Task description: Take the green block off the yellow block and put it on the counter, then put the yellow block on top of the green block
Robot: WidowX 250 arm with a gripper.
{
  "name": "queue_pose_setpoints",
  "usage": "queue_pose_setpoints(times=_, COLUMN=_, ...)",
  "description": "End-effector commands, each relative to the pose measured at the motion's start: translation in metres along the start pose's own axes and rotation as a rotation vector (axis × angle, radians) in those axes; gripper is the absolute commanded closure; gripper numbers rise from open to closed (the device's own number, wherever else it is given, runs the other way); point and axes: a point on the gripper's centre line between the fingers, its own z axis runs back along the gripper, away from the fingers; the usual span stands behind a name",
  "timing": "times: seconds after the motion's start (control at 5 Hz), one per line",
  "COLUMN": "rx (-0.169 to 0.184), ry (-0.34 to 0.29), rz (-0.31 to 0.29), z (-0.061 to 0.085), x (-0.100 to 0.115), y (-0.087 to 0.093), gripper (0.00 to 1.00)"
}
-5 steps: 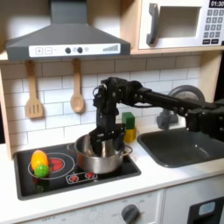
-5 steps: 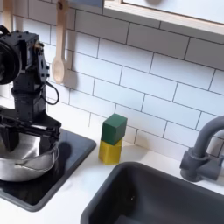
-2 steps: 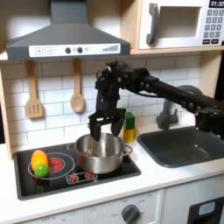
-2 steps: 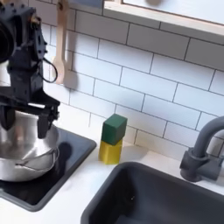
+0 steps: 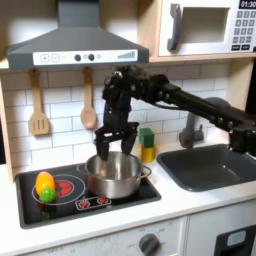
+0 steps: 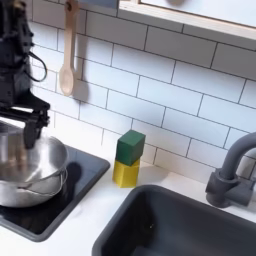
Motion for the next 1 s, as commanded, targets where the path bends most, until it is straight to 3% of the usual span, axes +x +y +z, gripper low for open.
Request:
queue_pose_setpoints(times=0.0, rx=0.001, ry=0.014, rz=0.087, z=-0.004, x=-0.003, y=0.034, gripper=0.0)
queue_pose_setpoints(times=0.6, rx=-0.017, ry=0.033, rz=0.176, z=-0.021, x=0.012, y=0.072, gripper=0.0)
queue_pose_setpoints(times=0.8, rx=-0.028, ry=0.049, rz=0.17, z=-0.034, x=0.017, y=0.073, gripper=0.0)
